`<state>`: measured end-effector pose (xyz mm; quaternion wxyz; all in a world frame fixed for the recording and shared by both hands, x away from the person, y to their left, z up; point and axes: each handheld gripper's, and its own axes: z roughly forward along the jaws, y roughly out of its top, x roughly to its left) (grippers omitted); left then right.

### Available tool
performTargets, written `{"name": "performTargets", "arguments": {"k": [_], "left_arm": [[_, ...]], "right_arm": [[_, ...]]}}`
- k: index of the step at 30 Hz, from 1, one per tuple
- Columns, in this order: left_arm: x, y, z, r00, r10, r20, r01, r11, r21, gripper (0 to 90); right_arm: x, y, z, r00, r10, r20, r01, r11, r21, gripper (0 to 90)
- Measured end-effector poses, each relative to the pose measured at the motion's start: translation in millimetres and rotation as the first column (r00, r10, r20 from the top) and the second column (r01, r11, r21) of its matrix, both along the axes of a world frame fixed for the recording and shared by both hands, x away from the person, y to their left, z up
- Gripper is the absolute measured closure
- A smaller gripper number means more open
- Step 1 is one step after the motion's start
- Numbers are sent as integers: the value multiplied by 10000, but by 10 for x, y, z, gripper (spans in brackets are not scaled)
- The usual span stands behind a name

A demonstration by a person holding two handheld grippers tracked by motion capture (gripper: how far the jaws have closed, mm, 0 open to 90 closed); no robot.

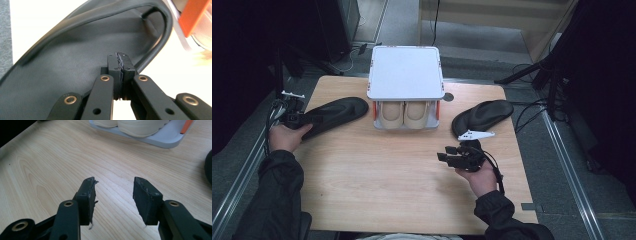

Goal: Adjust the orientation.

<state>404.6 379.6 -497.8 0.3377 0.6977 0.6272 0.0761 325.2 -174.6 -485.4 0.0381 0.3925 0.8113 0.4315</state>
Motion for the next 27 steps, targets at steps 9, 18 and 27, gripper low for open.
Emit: {"name": "performTargets", "arguments": {"k": [9, 18, 27], "left_arm": [[-212, -271, 19, 9977, -632, -230, 634, 9979, 104, 896], [-363, -591, 2, 9921, -1204, -345, 1196, 9925, -245, 881], [-369, -786, -8, 9876, -1529, -360, 1513, 9875, -438, 853]], "right_arm": [[53, 64, 13, 9997, 243, 21, -243, 9997, 23, 537], [85, 119, 21, 9989, 459, 43, -459, 9989, 67, 539], [89, 131, 26, 9987, 511, 5, -511, 9987, 40, 541]]}}
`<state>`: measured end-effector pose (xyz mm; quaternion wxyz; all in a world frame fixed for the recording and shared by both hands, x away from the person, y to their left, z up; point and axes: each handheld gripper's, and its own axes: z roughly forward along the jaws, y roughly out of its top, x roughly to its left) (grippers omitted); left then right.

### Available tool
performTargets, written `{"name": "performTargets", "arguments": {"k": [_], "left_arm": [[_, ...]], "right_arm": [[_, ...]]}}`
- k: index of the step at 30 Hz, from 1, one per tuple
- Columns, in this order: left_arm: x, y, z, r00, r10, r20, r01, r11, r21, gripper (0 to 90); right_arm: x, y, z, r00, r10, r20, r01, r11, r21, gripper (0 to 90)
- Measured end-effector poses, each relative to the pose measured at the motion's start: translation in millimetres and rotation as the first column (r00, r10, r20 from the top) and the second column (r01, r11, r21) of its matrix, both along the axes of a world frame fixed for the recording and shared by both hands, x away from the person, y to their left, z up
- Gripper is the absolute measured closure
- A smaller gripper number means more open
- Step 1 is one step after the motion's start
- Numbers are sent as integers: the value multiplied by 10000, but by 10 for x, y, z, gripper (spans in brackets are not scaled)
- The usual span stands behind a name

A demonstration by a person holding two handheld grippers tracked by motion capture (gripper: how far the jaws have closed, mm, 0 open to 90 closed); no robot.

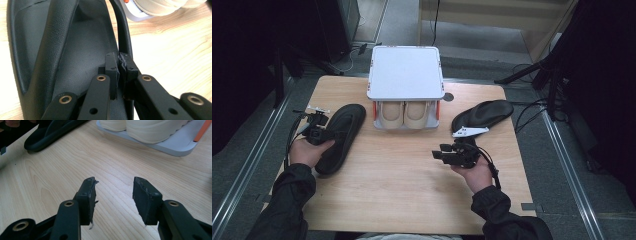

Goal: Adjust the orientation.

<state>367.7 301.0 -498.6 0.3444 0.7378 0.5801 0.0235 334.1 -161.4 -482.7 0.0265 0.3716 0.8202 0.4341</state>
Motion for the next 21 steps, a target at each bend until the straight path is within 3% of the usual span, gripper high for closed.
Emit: {"name": "performTargets", "arguments": {"k": [2, 7, 13, 18, 21], "left_arm": [[-4, 13, 14, 10000, 16, 75, -17, 9999, 126, 827], [-39, 95, 127, 9990, 173, 405, -173, 9998, -11, 684], [-63, 167, 324, 9919, 341, 1220, -385, 9987, 339, 578], [50, 322, 340, 9919, 590, 1123, -586, 9983, -67, 500], [115, 343, 307, 9905, 508, 1275, -537, 9984, 192, 476]], "right_arm": [[2, -6, 2, 10000, -14, 7, 14, 10000, 20, 540], [0, -20, 7, 10000, -83, 5, 83, 10000, 47, 541], [-18, -44, -2, 9999, -152, -30, 152, 9999, 36, 541], [-47, -91, -10, 9995, -324, -37, 324, 9995, 44, 542], [-76, -137, -13, 9990, -447, -8, 447, 9990, 7, 543]]}}
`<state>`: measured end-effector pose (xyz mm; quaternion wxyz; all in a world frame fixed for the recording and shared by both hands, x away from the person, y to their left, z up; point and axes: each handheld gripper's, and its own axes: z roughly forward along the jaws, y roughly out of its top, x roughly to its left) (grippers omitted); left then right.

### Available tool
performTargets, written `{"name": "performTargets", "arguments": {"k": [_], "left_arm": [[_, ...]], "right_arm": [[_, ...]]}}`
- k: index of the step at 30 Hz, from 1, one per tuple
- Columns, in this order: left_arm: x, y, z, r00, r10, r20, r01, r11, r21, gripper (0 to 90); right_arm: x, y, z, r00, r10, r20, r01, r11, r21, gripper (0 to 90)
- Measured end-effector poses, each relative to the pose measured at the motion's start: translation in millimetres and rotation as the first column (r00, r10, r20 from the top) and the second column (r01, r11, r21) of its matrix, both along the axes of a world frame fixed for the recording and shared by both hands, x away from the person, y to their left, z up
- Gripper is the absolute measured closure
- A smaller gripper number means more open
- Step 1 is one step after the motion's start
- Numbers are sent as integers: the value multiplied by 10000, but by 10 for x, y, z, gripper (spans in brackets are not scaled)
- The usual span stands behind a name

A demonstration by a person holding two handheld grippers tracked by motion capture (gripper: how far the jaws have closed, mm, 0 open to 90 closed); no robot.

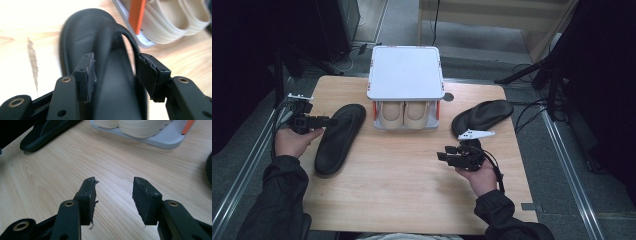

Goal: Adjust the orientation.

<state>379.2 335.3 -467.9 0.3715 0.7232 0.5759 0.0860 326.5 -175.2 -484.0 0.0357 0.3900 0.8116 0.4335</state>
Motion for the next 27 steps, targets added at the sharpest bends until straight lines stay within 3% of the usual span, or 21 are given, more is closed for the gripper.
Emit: {"name": "performTargets", "arguments": {"k": [5, 11, 14, 17, 21, 27], "left_arm": [[139, -20, -102, 9998, -115, -191, 120, 9996, 264, 456], [267, -110, -245, 9960, -380, -805, 435, 9967, 678, 484], [293, -130, -280, 9967, -344, -736, 399, 9964, 752, 533], [303, -103, -308, 9956, -292, -885, 339, 9981, 519, 587], [304, -72, -349, 9946, -203, -1018, 256, 9984, 507, 648], [301, -63, -328, 9946, -194, -1019, 245, 9985, 494, 676]], "right_arm": [[-44, -87, -8, 9994, -333, 5, 333, 9994, 50, 544], [-94, -164, -5, 9984, -560, -43, 560, 9984, 85, 557], [-105, -186, -3, 9979, -649, -48, 649, 9978, 106, 559], [-104, -197, -4, 9977, -672, -30, 672, 9976, 136, 562], [-101, -189, -7, 9978, -657, -90, 659, 9976, 205, 571], [-98, -191, -4, 9974, -711, -67, 712, 9973, 183, 560]]}}
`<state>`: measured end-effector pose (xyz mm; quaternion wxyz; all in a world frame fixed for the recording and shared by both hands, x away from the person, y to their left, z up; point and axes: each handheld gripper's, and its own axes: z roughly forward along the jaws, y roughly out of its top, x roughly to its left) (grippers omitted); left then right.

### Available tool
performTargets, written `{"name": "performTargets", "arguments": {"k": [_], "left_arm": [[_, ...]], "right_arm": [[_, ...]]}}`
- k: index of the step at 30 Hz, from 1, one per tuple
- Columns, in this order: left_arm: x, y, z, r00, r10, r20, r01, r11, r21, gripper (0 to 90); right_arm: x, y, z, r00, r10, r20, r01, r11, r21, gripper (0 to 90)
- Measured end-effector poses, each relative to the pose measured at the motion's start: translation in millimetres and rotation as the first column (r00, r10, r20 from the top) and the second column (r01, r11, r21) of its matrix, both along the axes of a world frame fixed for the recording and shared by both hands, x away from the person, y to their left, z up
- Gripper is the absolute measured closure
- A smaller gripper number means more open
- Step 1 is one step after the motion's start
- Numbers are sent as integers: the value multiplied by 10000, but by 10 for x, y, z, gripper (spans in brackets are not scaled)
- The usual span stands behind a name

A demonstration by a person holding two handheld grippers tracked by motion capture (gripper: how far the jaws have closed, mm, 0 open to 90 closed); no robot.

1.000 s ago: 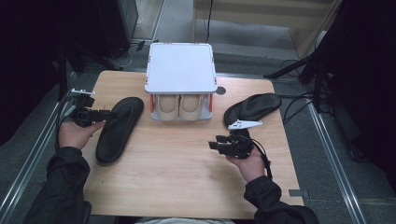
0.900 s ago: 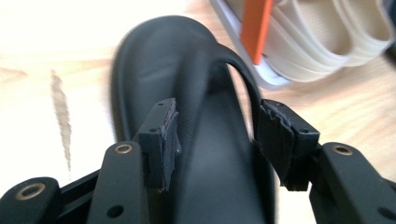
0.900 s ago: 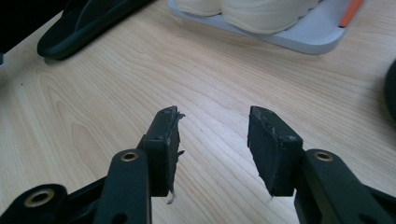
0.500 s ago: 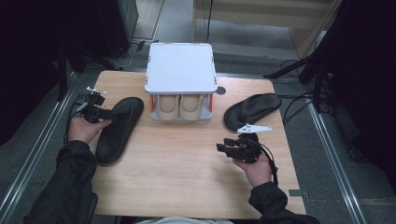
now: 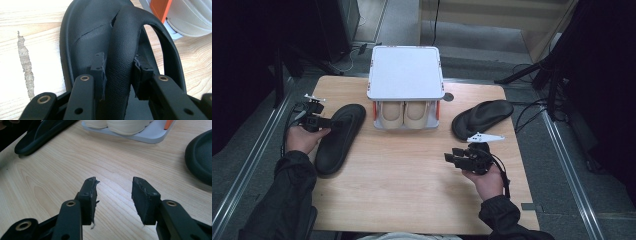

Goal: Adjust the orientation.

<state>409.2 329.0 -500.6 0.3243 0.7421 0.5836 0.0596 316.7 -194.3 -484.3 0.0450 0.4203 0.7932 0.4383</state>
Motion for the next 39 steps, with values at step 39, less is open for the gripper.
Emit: {"name": "performTargets", "arguments": {"k": [39], "left_arm": [[-681, -267, 395, 9981, 143, -600, -204, 9945, -1027, 705]], "right_arm": [[204, 85, 87, 9987, 404, 311, -412, 9989, 231, 523]]}}
